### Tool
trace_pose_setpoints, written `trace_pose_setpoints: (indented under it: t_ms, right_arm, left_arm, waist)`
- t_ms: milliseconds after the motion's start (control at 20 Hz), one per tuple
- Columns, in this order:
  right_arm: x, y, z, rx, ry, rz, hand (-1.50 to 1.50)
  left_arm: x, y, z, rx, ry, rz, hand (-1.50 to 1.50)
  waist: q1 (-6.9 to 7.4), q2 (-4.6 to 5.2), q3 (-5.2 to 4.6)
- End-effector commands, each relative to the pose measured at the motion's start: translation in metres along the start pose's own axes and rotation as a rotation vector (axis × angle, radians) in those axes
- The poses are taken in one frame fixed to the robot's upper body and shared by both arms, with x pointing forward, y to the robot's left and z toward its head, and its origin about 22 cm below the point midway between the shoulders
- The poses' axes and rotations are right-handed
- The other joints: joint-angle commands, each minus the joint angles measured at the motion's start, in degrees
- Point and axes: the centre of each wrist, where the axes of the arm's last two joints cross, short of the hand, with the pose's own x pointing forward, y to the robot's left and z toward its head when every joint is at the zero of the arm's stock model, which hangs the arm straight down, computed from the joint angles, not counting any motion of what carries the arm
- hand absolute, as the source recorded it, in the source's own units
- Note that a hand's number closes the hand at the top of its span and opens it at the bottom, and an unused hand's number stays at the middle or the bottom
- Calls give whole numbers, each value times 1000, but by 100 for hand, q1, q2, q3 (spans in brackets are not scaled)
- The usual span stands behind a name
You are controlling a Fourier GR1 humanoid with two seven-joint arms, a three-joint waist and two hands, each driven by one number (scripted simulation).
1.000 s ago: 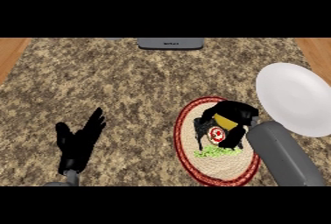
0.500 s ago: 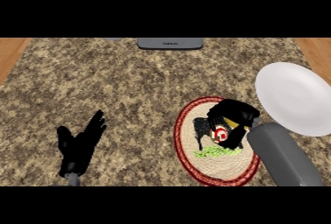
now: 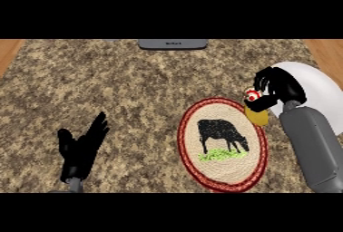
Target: Pick the cupcake from the placemat and place it in the plate
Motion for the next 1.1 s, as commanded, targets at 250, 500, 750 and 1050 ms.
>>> trace_pose_setpoints:
  t_ms: [250, 500, 750, 1050]
  right_arm:
    - [-1, -89, -11, -712, 552, -117, 150]
    - [-9, -108, -12, -1034, 781, -203, 150]
    - [-14, -110, -16, -1294, 902, -286, 150]
    - [-36, -95, -15, -1436, 1010, -186, 150]
  left_arm:
    - [5, -1, -2, -22, -13, -26, 0]
    - [9, -14, -2, -74, -35, -25, 0]
    - [12, -14, -7, -87, -35, -39, 0]
    - [16, -23, -10, -95, -42, -42, 0]
  waist:
    - [301, 134, -28]
    - [531, 214, -10]
    - [644, 244, 7]
    - [597, 192, 21]
